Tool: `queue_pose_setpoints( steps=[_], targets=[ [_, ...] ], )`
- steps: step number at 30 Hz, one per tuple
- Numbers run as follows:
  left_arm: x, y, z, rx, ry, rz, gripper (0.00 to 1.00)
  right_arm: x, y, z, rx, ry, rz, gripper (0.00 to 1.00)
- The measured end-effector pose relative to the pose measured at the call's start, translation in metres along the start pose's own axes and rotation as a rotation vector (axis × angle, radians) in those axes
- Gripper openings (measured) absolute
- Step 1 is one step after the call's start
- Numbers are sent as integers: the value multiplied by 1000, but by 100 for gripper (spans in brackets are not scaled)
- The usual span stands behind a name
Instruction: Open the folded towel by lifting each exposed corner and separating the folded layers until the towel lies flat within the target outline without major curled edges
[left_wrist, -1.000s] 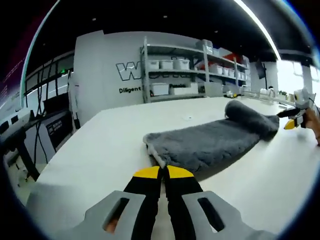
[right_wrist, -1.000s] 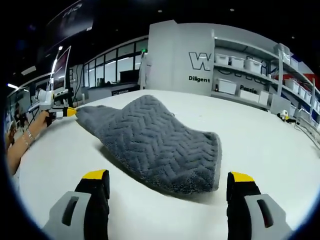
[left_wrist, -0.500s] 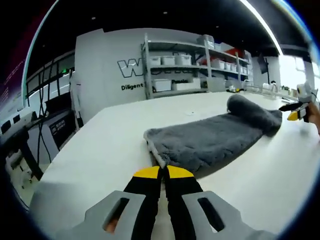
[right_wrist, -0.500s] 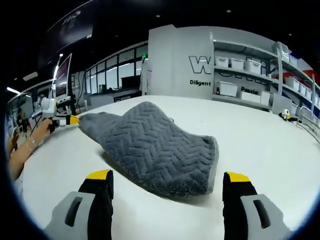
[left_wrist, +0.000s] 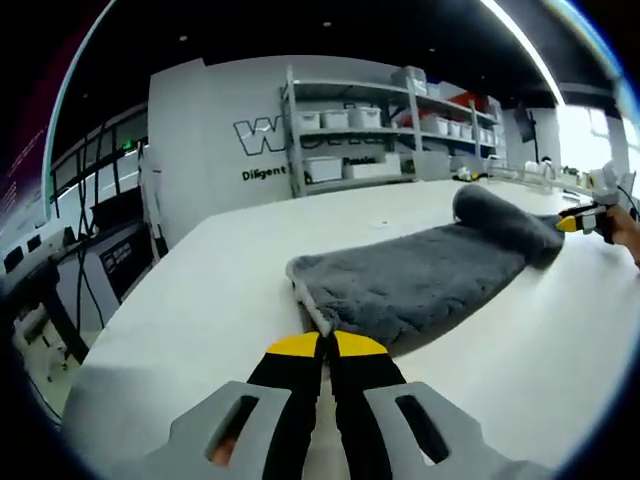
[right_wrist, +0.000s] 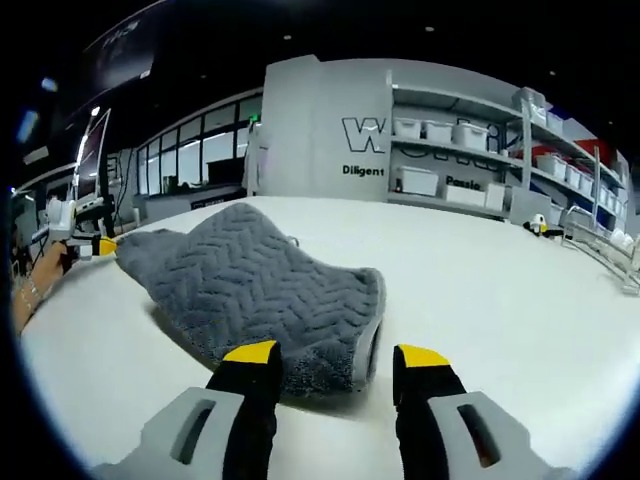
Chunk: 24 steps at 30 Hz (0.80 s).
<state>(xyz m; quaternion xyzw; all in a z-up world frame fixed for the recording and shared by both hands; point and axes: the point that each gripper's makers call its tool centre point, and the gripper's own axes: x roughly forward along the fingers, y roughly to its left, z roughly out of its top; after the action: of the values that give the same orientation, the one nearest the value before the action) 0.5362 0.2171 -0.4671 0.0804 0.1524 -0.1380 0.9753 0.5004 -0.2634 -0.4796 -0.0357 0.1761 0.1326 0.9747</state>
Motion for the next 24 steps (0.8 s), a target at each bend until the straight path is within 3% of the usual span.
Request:
queue_pose_setpoints(
  steps=[3,7,13,24],
  targets=[
    [0,-1,-1,15,5,5,3,2,-1,-2,6,5,0,33],
    [0,-1,-1,20,7,6,3,3,0,-2,0,-5,10,12],
    [1,0,-4,18,19,7,3,5,-2,-3,-29,0,6,8],
    [-1,0,-8,22,44,14,3,9,-32,-6,-109,22,-112,8]
  ],
)
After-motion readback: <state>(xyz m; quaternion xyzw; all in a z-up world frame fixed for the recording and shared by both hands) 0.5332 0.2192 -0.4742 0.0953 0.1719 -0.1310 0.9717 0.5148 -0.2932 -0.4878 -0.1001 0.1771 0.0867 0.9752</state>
